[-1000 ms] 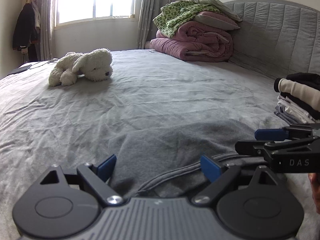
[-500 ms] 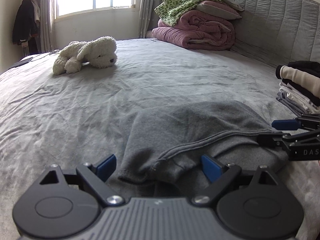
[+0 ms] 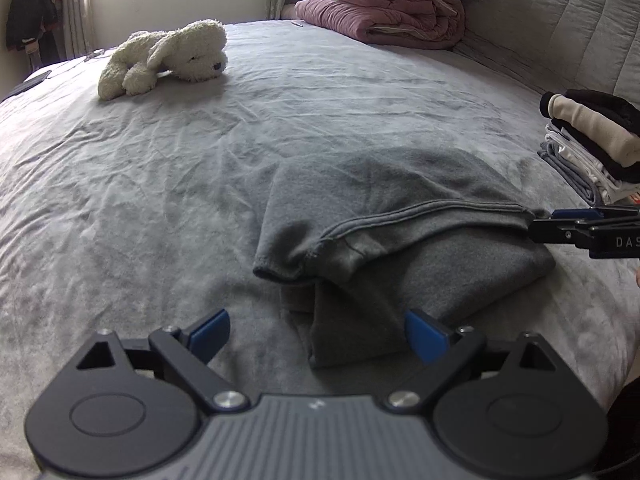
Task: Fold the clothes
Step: 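Pinch the folded grey shirt's edge with both grippers and lift it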
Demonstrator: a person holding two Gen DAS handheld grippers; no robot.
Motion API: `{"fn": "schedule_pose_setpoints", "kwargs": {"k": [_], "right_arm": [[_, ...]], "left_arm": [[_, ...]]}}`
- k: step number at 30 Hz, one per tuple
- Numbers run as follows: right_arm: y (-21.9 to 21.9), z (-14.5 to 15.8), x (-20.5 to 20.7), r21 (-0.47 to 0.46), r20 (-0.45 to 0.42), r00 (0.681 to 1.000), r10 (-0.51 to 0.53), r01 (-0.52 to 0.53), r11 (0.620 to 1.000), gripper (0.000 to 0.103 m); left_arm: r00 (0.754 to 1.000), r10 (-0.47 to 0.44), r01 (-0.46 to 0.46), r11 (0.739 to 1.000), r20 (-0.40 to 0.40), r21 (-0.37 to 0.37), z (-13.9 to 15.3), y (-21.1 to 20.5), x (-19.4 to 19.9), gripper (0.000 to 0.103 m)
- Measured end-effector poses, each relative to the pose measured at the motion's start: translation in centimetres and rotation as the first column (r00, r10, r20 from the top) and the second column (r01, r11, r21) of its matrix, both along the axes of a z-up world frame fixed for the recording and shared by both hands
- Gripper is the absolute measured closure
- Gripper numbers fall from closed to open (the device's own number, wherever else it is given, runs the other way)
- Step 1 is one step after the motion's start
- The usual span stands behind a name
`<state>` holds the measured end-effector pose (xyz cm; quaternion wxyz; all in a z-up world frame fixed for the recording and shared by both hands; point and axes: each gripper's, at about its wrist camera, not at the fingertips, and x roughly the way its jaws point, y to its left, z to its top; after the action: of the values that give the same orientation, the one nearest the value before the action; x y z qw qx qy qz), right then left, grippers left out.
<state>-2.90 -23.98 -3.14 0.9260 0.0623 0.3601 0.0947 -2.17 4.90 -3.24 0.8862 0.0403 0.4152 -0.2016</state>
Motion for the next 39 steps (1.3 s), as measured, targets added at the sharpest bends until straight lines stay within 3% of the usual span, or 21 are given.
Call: {"fn": "schedule_pose_setpoints", "kwargs": {"k": [5,12,15,25,33,36,39], "right_arm": [[-1.6,0.4,0.6,0.148,-0.068,0.996,-0.055,0.064,0.987,0.029],[-4.6,0.2,2.0,0.353,-0.177,0.970,-0.165,0.219,0.909,0.029],[-4.7,0.4,2.5,0.361,-0.200,0.962,-0.187,0.250,0.898,0.029],[-3.3,1.2,3.2,0.315,-0.219,0.957,-0.192,0.256,0.914,0.029],[-3.5,1.4,3.8,0.352,-0.225,0.959,-0.175,0.247,0.903,0.029],[-4.3,0.9,4.3,0.423,-0.266,0.949,-0.168,0.271,0.865,0.029],[-5.5,-0.1,5.0,0.521,-0.325,0.934,-0.146,0.306,0.797,0.029]], "left_arm": [[0.994,0.050,-0.061,0.991,-0.095,-0.119,0.6,2.1,1.2,0.008],[0.959,0.163,-0.231,0.925,-0.233,-0.303,0.4,4.6,3.8,0.008],[0.947,0.197,-0.272,0.912,-0.254,-0.306,0.2,4.5,4.7,0.008],[0.933,0.231,-0.307,0.912,-0.276,-0.273,0.3,3.9,5.7,0.008],[0.927,0.230,-0.315,0.906,-0.295,-0.284,0.0,3.9,6.2,0.009],[0.921,0.217,-0.320,0.894,-0.323,-0.312,-0.2,4.1,6.7,0.010],[0.913,0.205,-0.331,0.877,-0.352,-0.348,-0.5,4.5,7.1,0.012]]}}
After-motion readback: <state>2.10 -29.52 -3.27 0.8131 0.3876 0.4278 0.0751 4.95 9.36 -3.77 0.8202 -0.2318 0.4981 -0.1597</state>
